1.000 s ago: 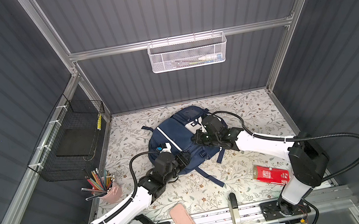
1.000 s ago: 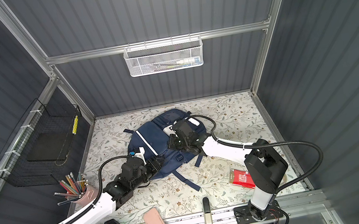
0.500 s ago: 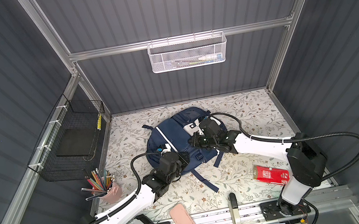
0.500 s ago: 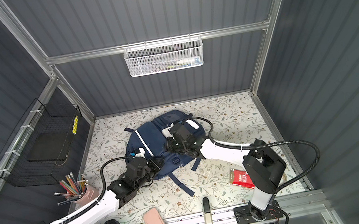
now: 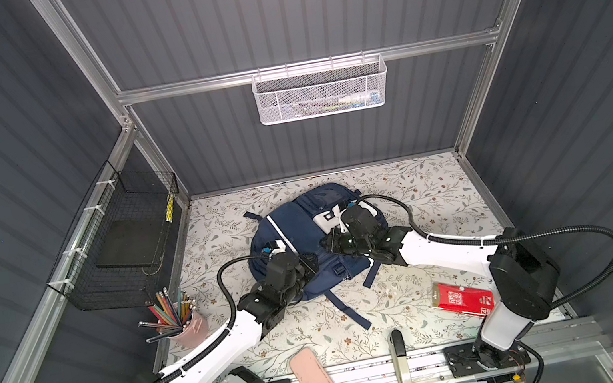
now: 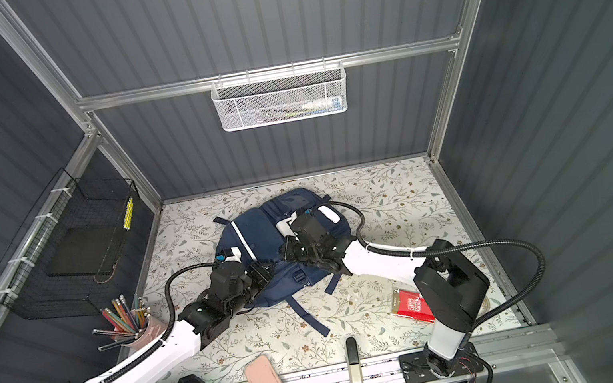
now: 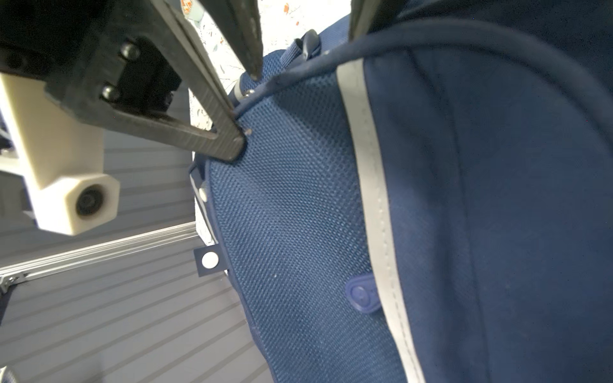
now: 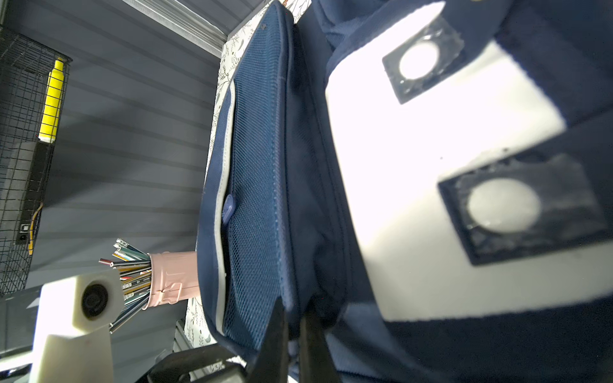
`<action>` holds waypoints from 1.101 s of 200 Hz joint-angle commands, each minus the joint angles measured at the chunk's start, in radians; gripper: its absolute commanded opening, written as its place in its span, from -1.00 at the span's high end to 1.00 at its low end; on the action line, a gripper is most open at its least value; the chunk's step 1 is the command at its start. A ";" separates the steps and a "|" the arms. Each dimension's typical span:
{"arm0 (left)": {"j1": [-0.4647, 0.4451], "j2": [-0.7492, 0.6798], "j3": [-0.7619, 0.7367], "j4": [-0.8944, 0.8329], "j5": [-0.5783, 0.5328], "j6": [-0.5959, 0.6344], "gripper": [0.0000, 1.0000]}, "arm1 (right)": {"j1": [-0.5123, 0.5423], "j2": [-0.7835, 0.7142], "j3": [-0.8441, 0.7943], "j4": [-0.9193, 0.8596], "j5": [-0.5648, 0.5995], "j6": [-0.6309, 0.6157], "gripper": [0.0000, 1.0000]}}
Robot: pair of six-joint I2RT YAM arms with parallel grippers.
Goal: Pack the student bag
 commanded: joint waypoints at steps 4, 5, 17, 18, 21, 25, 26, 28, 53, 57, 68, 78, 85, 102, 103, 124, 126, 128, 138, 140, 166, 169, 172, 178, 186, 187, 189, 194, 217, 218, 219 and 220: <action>0.009 0.048 0.033 0.039 0.003 0.034 0.13 | 0.023 -0.023 0.014 0.076 -0.044 -0.005 1.00; 0.009 0.050 0.033 0.041 0.005 0.035 0.12 | 0.024 -0.023 0.014 0.076 -0.044 -0.006 1.00; 0.009 0.086 0.026 0.076 0.023 0.023 0.13 | 0.034 -0.025 0.014 0.080 -0.036 -0.006 1.00; 0.009 0.088 0.026 0.079 0.023 0.022 0.14 | 0.034 -0.025 0.014 0.080 -0.035 -0.006 1.00; 0.009 0.094 0.023 0.086 0.025 0.021 0.15 | 0.036 -0.025 0.013 0.080 -0.035 -0.004 1.00; 0.009 0.100 0.022 0.094 0.025 0.020 0.17 | 0.037 -0.026 0.012 0.083 -0.035 -0.003 1.00; 0.009 0.101 0.022 0.095 0.025 0.020 0.18 | 0.038 -0.026 0.011 0.084 -0.035 -0.001 1.00; 0.009 0.103 0.022 0.096 0.023 0.021 0.20 | 0.039 -0.028 0.010 0.086 -0.036 0.000 1.00; 0.009 0.107 0.056 0.057 0.010 0.050 0.38 | 0.041 -0.028 0.005 0.088 -0.034 0.000 1.00; 0.009 0.105 0.062 0.045 0.009 0.055 0.42 | 0.041 -0.028 0.004 0.086 -0.031 -0.002 1.00; 0.009 0.090 0.078 0.002 0.001 0.068 0.46 | 0.037 -0.029 -0.002 0.078 -0.014 -0.006 1.00; 0.009 0.068 0.082 -0.037 -0.003 0.072 0.52 | 0.027 -0.032 -0.009 0.074 -0.016 -0.007 1.00; 0.009 0.049 0.077 -0.055 -0.008 0.070 0.57 | 0.014 -0.035 -0.017 0.074 -0.018 -0.004 1.00; 0.012 0.010 0.064 -0.097 -0.015 0.071 0.60 | -0.016 -0.039 -0.029 0.062 -0.022 -0.010 1.00; 0.012 0.008 0.064 -0.099 -0.015 0.071 0.61 | -0.018 -0.039 -0.028 0.060 -0.023 -0.011 1.00; 0.025 -0.003 0.060 -0.124 0.029 0.069 0.66 | -0.045 -0.038 -0.028 0.055 -0.040 -0.017 1.00; 0.027 -0.001 0.059 -0.123 0.036 0.066 0.67 | -0.045 -0.037 -0.027 0.056 -0.042 -0.018 1.00; 0.029 0.000 0.058 -0.121 0.044 0.065 0.68 | -0.045 -0.037 -0.025 0.056 -0.044 -0.018 1.00; 0.034 0.006 0.049 -0.103 0.073 0.053 0.70 | -0.045 -0.032 -0.019 0.057 -0.055 -0.019 1.00; 0.036 0.005 0.047 -0.099 0.078 0.051 0.72 | -0.045 -0.031 -0.018 0.058 -0.056 -0.018 1.00; 0.057 0.021 0.038 -0.042 0.127 0.051 0.73 | -0.042 -0.023 -0.028 0.082 -0.069 -0.002 1.00; 0.058 0.026 0.038 -0.032 0.131 0.056 0.67 | -0.042 -0.023 -0.029 0.084 -0.070 -0.001 1.00; 0.058 0.031 0.039 -0.022 0.137 0.059 0.62 | -0.042 -0.024 -0.029 0.086 -0.071 0.000 1.00; 0.057 0.047 0.044 -0.009 0.144 0.062 0.58 | -0.040 -0.023 -0.028 0.088 -0.069 0.001 1.00; 0.057 0.071 0.049 0.010 0.161 0.057 0.56 | -0.033 -0.021 -0.022 0.083 -0.067 -0.003 1.00; 0.057 0.073 0.049 0.013 0.163 0.056 0.55 | -0.032 -0.020 -0.020 0.081 -0.067 -0.005 1.00; 0.057 0.078 0.051 0.016 0.166 0.055 0.55 | -0.031 -0.020 -0.019 0.080 -0.067 -0.006 1.00; 0.057 0.089 0.057 0.022 0.170 0.055 0.54 | -0.026 -0.017 -0.016 0.077 -0.065 -0.010 1.00; 0.057 0.083 0.032 0.073 0.137 0.020 0.28 | -0.011 -0.005 -0.018 0.092 -0.069 0.001 1.00; 0.057 0.083 0.032 0.074 0.136 0.020 0.27 | -0.011 -0.005 -0.018 0.093 -0.069 0.001 1.00; 0.057 0.083 0.032 0.075 0.136 0.021 0.25 | -0.012 -0.004 -0.019 0.094 -0.070 0.002 1.00; 0.057 0.084 0.033 0.073 0.136 0.021 0.25 | -0.012 -0.004 -0.019 0.094 -0.070 0.002 1.00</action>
